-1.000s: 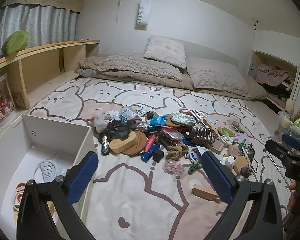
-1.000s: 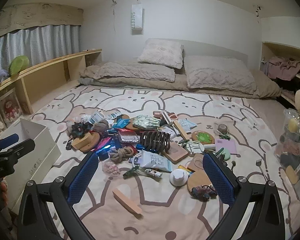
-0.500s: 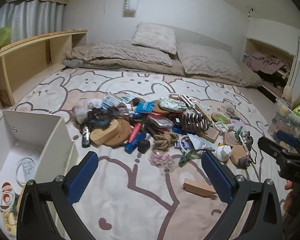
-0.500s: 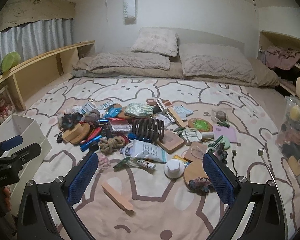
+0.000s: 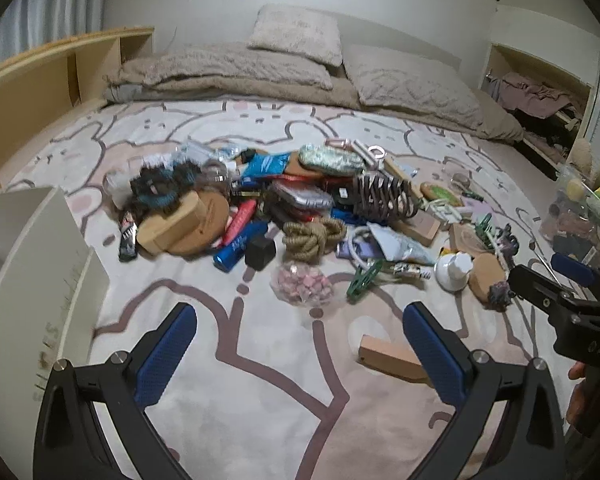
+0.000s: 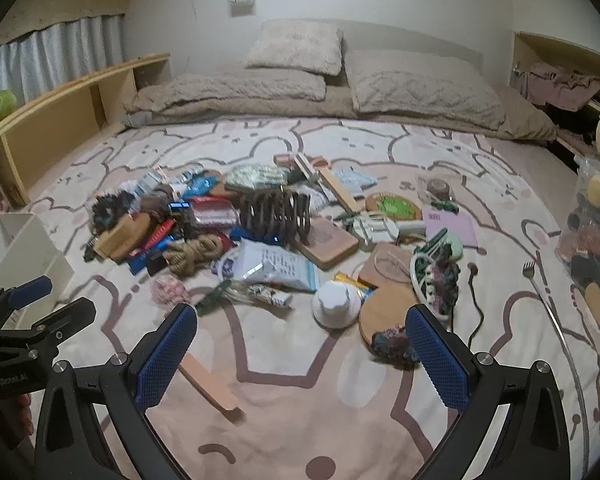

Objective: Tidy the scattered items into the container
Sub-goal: 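Move the left tool toward the clear bag of pink candies while the right tool approaches the tan wooden strip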

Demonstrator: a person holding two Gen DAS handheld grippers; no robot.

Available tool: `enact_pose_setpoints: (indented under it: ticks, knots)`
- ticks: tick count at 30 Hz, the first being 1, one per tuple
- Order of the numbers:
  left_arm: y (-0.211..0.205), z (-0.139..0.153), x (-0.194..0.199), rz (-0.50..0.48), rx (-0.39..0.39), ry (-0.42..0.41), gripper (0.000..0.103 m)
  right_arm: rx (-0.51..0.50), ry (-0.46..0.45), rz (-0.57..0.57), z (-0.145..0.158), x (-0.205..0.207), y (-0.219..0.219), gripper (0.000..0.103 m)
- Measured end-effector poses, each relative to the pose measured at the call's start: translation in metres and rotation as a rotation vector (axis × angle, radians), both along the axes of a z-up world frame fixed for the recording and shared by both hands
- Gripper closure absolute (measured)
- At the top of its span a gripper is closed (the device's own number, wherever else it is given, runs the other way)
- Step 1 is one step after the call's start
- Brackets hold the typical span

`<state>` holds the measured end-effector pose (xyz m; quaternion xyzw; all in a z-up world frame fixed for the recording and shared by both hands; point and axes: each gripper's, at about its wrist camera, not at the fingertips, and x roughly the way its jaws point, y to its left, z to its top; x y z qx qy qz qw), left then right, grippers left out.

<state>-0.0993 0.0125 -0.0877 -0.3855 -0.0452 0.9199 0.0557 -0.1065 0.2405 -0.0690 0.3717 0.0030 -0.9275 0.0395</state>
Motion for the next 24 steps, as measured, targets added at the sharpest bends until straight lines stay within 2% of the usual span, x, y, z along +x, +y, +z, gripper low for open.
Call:
enact_pose_setpoints:
  ticks: [7, 24]
  knots:
    - [-0.007, -0.025, -0.008, 0.018, 0.040, -0.064, 0.000, 0.012, -0.052, -0.011, -0.024, -0.006, 0.000, 0.000]
    - [-0.015, -0.073, -0.014, 0.029, 0.081, -0.173, 0.000, 0.002, -0.184, -0.008, -0.076, -0.012, -0.007, 0.000]
